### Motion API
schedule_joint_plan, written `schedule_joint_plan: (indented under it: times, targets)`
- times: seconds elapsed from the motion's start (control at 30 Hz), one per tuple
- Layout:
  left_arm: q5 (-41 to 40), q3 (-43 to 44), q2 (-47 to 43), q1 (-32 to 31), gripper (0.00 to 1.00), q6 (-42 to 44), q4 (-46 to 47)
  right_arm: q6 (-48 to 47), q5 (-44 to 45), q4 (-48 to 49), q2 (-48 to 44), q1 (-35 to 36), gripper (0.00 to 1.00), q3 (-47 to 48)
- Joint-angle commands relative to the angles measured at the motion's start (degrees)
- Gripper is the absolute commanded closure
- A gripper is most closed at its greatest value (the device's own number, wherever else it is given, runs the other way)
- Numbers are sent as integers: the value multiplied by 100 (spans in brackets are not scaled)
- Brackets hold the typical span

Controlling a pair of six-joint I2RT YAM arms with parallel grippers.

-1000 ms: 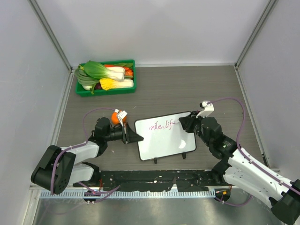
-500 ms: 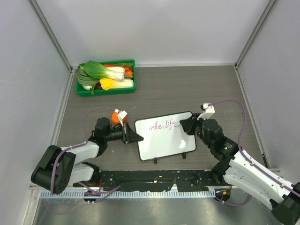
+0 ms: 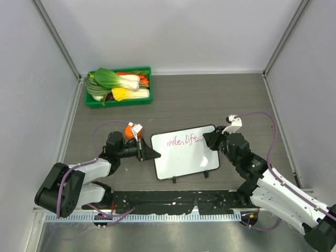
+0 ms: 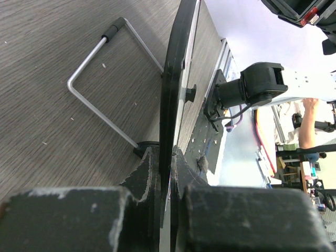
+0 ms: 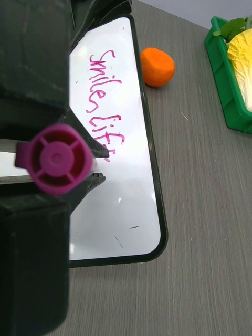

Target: Write a sentence on the whiteboard

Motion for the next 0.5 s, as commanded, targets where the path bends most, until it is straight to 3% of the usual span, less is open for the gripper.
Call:
schedule_joint_plan:
  times: [0.0, 0.27, 0.47]
  targets:
    - [-691, -47, 14, 27, 100, 471, -308, -129, 422, -14, -136, -26, 99, 261]
    - [-708, -47, 32, 27, 100, 471, -291, -235, 246, 250, -1085, -26, 99, 349]
    - [-664, -12, 137, 27, 100, 462, -256, -340, 264, 118, -1042, -26, 99, 402]
